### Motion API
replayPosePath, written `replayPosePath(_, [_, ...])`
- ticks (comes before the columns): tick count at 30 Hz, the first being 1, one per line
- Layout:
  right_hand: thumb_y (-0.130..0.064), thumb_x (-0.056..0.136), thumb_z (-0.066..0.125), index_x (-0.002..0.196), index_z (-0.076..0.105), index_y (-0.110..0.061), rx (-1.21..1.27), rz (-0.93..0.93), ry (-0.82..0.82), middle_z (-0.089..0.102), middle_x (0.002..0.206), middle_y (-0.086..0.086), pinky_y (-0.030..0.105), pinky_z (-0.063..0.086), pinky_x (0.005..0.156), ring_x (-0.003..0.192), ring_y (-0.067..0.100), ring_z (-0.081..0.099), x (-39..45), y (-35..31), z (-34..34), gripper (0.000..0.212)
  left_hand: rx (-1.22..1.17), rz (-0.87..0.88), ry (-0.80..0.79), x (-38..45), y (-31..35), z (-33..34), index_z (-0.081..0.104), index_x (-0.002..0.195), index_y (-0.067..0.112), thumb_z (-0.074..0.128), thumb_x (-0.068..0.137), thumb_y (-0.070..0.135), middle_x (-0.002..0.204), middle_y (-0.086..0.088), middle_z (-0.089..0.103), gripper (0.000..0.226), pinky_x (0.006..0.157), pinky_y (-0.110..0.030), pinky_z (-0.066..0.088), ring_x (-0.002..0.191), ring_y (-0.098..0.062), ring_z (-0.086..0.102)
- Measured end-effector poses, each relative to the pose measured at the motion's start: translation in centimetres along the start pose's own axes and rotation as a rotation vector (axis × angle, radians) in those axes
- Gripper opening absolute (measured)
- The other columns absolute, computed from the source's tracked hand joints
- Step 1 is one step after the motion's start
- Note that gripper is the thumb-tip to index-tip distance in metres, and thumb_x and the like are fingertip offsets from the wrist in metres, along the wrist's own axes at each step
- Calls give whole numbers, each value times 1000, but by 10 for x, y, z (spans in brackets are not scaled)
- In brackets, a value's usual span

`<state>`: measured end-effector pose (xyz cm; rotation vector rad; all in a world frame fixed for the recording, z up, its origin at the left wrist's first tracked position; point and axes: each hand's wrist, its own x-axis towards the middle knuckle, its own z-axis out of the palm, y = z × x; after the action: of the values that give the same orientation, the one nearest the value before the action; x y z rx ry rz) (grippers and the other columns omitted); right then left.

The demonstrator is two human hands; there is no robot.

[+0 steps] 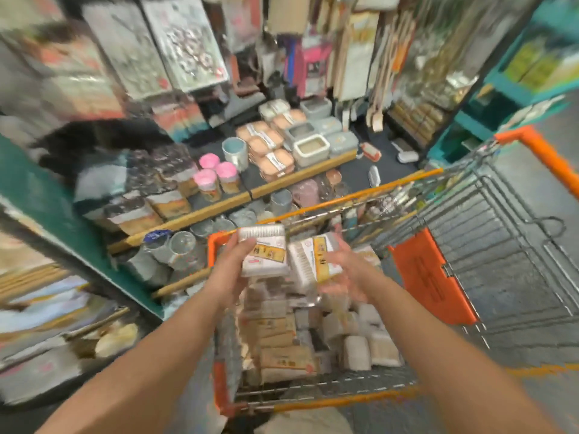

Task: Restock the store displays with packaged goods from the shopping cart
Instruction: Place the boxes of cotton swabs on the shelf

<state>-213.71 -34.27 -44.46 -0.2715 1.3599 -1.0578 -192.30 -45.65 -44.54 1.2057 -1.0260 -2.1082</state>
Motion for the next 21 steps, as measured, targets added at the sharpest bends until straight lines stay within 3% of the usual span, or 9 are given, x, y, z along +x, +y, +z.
replayPosePath(2, [-20, 93, 62, 125, 52, -27, -43, -81, -37, 66, 112, -1, 36, 59, 62, 90, 20, 67, -14, -2, 59, 34, 9, 44, 25, -30, 23, -33, 56, 113, 29, 51, 100, 22, 100, -2, 71, 16, 67, -30, 52, 81, -16, 69])
replayPosePath(5, [-35, 67, 77, 129, 55, -7, -90, -194, 26, 62, 124, 16, 40, 51, 81, 104, 29, 62, -27, 4, 147, 71, 48, 141, 39, -81, 59, -91, 53, 127, 35, 55, 98, 29, 103, 2, 74, 29, 75, -35, 52, 89, -19, 70])
replayPosePath(6, [-32, 72, 75, 126, 58, -2, -66, -227, 41, 64, 119, 20, 39, 50, 77, 97, 29, 63, -34, 8, 177, 64, 48, 177, 57, -97, 68, -115, 54, 126, 33, 55, 98, 27, 97, 4, 75, 29, 71, -34, 52, 85, -17, 70])
replayPosePath(8, [-22, 87, 66, 105, 71, -3, -5, -283, 37, 70, 99, 19, 38, 53, 71, 77, 27, 66, -44, 17, 239, 27, 53, 275, 85, -138, 89, -167, 56, 121, 26, 57, 97, 23, 93, 2, 74, 25, 66, -32, 51, 79, -15, 70])
replayPosePath(10, [-27, 86, 69, 97, 75, -5, 35, -339, 11, 74, 96, 17, 43, 54, 79, 78, 27, 69, -54, 25, 296, 25, 40, 366, 115, -179, 108, -216, 57, 115, 22, 59, 93, 21, 100, -5, 71, 22, 66, -32, 54, 82, -17, 70])
replayPosePath(12, [-28, 85, 71, 96, 75, -7, 83, -383, -53, 75, 94, 12, 39, 54, 77, 82, 24, 70, -68, 35, 351, 24, 9, 419, 163, -218, 120, -263, 55, 113, 22, 58, 94, 22, 104, -7, 67, 19, 62, -28, 55, 79, -14, 70])
replayPosePath(14, [-21, 85, 69, 114, 67, -5, 60, -402, -132, 75, 93, 8, 31, 55, 66, 82, 21, 71, -78, 42, 399, 33, -19, 444, 200, -253, 130, -297, 52, 122, 22, 60, 92, 25, 104, -6, 68, 30, 69, -31, 54, 80, -14, 70])
replayPosePath(16, [-11, 87, 68, 131, 51, -5, -13, -407, -230, 72, 104, 10, 33, 56, 65, 89, 22, 71, -93, 49, 445, 48, -39, 489, 226, -289, 140, -325, 47, 134, 22, 64, 86, 30, 112, -7, 69, 52, 76, -38, 54, 91, -19, 70])
replayPosePath(21, [1, 91, 60, 141, 40, -28, -164, -433, -501, 68, 119, 9, 41, 57, 72, 99, 27, 69, -129, 41, 540, 61, 14, 690, 304, -372, 184, -378, 55, 126, 19, 62, 84, 32, 112, -7, 71, 44, 76, -35, 55, 97, -23, 70])
